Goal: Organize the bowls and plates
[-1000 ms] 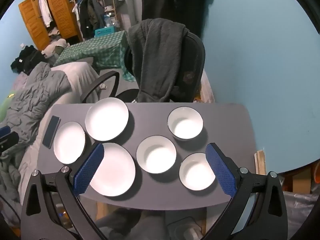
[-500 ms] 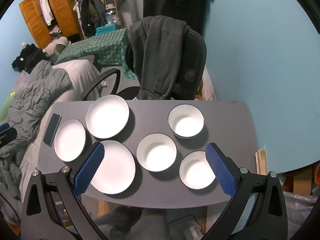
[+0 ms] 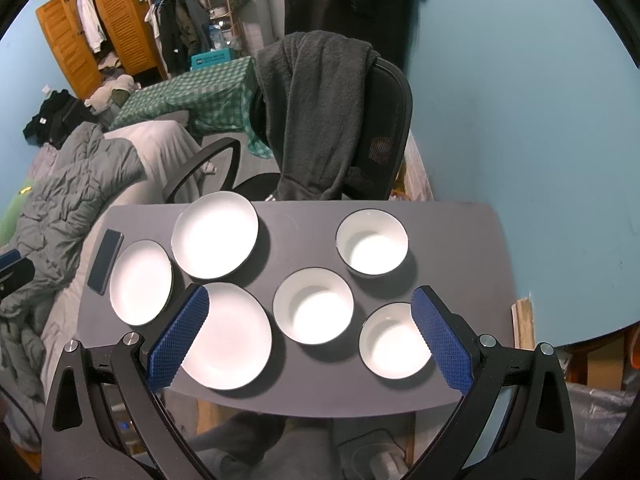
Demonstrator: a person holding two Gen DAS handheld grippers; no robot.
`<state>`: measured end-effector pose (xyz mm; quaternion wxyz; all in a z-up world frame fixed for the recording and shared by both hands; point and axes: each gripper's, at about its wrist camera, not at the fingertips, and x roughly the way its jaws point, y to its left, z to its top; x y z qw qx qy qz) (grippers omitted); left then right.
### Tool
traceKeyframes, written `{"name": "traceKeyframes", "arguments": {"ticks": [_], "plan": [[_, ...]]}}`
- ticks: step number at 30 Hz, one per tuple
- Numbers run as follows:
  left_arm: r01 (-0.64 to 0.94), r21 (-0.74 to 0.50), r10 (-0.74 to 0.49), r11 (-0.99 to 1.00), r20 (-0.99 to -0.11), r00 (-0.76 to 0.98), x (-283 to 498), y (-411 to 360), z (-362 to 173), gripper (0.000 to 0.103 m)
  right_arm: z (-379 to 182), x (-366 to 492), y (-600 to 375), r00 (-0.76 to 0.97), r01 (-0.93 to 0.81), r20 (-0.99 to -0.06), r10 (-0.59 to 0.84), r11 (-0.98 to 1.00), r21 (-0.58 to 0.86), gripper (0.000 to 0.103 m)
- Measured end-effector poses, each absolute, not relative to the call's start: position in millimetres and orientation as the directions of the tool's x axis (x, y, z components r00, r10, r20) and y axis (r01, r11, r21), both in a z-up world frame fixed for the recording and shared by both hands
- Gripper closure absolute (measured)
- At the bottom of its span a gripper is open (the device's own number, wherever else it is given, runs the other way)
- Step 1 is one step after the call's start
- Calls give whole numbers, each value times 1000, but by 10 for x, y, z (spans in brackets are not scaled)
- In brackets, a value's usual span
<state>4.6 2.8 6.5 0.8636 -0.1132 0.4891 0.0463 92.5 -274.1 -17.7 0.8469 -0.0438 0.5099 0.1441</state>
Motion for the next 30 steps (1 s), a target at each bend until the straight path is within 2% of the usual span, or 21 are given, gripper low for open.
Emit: {"name": "traceKeyframes", "arguments": {"ticks": [30], "plan": [[-183,-173,-57,968,-858,510,31,123,-26,18,-209,942,-2686,426,-288,-882,200,955,77,3]]}}
